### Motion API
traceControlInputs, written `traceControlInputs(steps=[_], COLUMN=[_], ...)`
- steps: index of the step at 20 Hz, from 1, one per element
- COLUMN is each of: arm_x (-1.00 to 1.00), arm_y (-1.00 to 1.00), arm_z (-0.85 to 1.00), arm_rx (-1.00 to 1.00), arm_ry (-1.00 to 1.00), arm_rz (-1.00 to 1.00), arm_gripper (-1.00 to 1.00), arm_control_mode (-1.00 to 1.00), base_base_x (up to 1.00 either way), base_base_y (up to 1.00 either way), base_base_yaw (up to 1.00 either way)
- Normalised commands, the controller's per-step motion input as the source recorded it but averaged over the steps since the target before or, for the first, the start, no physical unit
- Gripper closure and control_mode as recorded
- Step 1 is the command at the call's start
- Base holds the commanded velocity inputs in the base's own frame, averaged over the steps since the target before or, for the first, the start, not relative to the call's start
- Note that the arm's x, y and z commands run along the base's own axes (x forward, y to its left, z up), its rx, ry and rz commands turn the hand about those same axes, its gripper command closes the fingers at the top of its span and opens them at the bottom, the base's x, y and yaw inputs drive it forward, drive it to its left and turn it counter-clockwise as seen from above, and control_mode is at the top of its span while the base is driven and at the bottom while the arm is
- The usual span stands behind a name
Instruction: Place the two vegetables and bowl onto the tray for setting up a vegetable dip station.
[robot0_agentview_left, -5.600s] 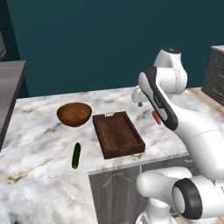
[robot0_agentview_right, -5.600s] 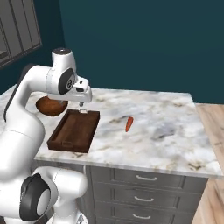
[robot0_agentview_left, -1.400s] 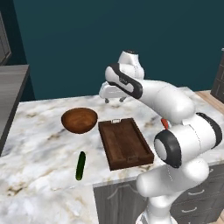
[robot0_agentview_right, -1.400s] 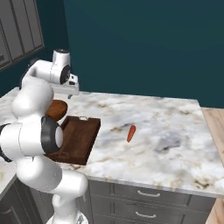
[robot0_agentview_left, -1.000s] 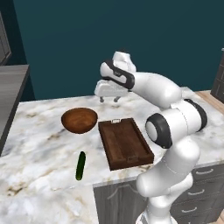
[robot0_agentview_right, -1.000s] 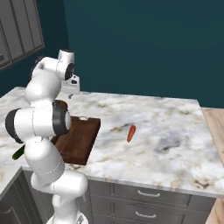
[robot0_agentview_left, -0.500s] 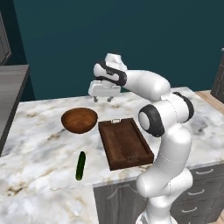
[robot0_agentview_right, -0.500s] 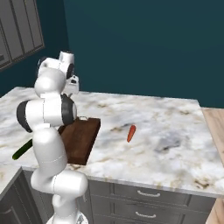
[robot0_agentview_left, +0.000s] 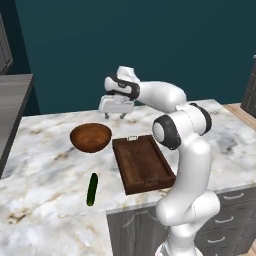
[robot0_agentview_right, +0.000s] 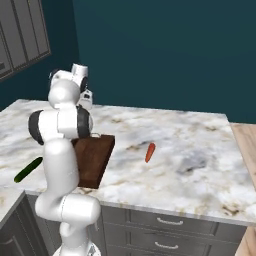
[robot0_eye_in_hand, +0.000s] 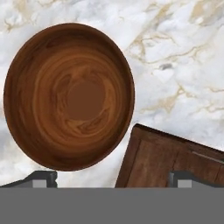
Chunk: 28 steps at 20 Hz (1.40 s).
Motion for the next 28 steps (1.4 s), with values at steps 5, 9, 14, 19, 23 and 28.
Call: traceControlInputs(steps=[5,9,14,19,23,28], arm_x=[0.31,0.29,0.24,0.17,0.14,0.13], arm_y=[0.10,0.18,0.13,0.11,0.10,0.10], arm_z=[-0.30,-0.29,-0.26,-0.26,-0.23,-0.25], arm_rx=[0.00,0.00,0.00,0.00,0.00,0.00], arm_ry=[0.00,0.00,0.00,0.00,0.00,0.00], arm_rz=[-0.01,-0.02,-0.02,-0.02,-0.01,-0.01], arm_gripper=[-1.00,-1.00,-1.00,-1.00,-1.00,-1.00], arm_control_mode=[-1.00,-1.00,-1.00,-1.00,-1.00,-1.00], base_base_x=[0.00,0.00,0.00,0.00,0.00,0.00], base_base_y=[0.00,0.00,0.00,0.00,0.00,0.00], base_base_yaw=[0.00,0.00,0.00,0.00,0.00,0.00])
